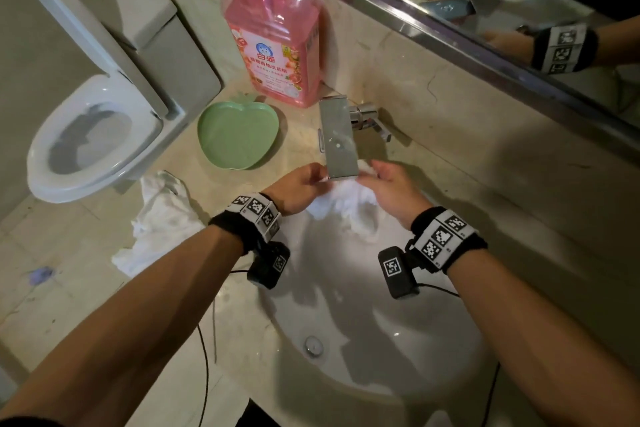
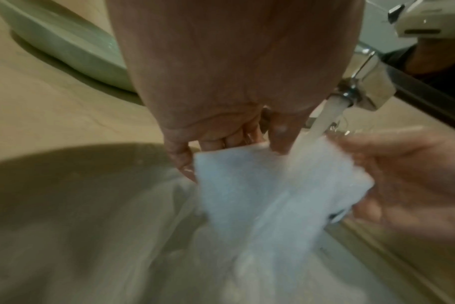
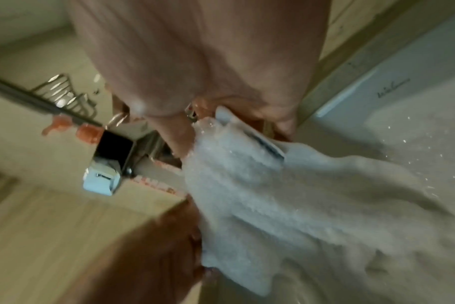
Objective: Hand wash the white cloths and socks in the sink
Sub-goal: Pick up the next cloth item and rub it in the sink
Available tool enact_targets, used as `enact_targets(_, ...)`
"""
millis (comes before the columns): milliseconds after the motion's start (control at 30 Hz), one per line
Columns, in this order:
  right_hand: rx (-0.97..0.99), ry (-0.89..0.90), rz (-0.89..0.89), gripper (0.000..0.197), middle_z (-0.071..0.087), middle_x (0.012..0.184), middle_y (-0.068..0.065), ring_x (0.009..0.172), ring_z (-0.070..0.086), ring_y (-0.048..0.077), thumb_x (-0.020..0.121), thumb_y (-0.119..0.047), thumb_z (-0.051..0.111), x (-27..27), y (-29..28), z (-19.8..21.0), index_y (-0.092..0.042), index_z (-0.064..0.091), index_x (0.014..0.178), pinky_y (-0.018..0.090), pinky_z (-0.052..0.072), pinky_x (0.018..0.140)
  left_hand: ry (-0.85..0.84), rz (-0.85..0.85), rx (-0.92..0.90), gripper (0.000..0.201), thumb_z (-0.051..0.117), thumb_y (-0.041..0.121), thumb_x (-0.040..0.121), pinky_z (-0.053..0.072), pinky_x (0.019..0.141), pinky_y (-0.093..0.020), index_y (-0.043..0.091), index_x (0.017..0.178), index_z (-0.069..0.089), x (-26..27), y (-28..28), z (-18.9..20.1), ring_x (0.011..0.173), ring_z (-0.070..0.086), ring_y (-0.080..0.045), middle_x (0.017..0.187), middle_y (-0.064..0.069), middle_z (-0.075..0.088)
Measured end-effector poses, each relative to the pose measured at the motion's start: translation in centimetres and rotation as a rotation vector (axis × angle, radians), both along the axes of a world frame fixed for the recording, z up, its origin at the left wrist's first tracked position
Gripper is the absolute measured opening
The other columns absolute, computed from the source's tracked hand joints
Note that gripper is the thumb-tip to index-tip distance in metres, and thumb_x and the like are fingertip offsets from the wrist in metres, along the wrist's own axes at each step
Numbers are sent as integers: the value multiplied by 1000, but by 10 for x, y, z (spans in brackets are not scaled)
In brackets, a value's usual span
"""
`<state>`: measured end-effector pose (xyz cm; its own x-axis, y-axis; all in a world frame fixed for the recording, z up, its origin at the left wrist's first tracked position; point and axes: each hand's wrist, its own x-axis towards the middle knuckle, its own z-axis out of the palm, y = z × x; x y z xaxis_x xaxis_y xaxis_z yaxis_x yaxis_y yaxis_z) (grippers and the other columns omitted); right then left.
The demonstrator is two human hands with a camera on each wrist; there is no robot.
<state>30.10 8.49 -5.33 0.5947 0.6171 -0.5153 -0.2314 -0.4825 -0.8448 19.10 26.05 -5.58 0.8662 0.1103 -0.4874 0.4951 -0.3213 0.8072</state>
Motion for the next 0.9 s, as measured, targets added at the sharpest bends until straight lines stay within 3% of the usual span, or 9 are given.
enact_targets(67,-5,63,-72,48,61,137,10,127,57,29,97,-31,62,4,1,-1,-12,53,140,48,46,105,11,15,106,12,50,18,102,41,93,-23,7,105,57,-9,7,-8,119,59,-22,135,-18,58)
enact_targets(167,-88,-39,123,50,60,138,4,126,57,24,97,-20,61,3,4,-9,-16,49,145,40,48,103,-105,105,98,17,55,20,100,42,70,-10,5,94,60,-13,9,-6,77,57,15,123,-18,65)
enact_targets(267,-89,-162,282,39,71,113,-9,109,65,8,88,-22,72,-10,12,-10,-27,65,126,25,52,93,-144,117,102,7,60,21,97,49,82,-32,17,91,64,-9,6,5,83,59,-8,98,-7,68)
enact_targets(367,-82,-294,327,19,68,83,-33,84,61,-18,85,-30,73,-17,21,-8,-46,67,93,3,44,68,-132,58,136,10,60,24,97,50,93,-38,15,98,66,-7,5,12,100,62,-22,105,-5,69)
enact_targets(433,-100,-281,294,9,70,82,-25,81,64,-9,87,-30,71,-14,20,-7,-38,70,92,5,45,64,-150,42,177,16,59,23,97,48,94,-37,11,107,63,-6,4,11,105,61,-24,113,-7,67)
enact_targets(533,-145,-199,220,17,76,89,-1,86,70,16,87,-37,70,-7,10,-7,-25,76,99,31,56,75,-154,120,135,23,61,14,95,49,87,-35,8,115,54,-1,3,4,96,58,-20,112,-8,62)
enact_targets(667,-52,-157,99,13,75,90,3,79,70,14,96,-34,60,-2,-7,-8,-29,73,95,43,58,76,-7,91,-59,16,60,18,95,50,63,-15,10,110,62,7,-4,-13,81,63,-18,96,-7,68)
enact_targets(800,-91,-165,68,17,74,85,3,85,72,26,95,-21,58,2,-16,-12,-32,71,94,45,58,81,-22,109,-125,17,59,26,97,49,90,-27,30,112,67,12,-19,-23,102,64,-15,110,4,70)
enact_targets(900,-109,-131,84,12,74,85,1,87,72,28,84,-23,66,2,-20,-12,-25,68,96,44,58,78,-132,146,-79,32,58,12,95,43,84,-10,39,111,65,17,-20,-19,98,59,6,110,20,65)
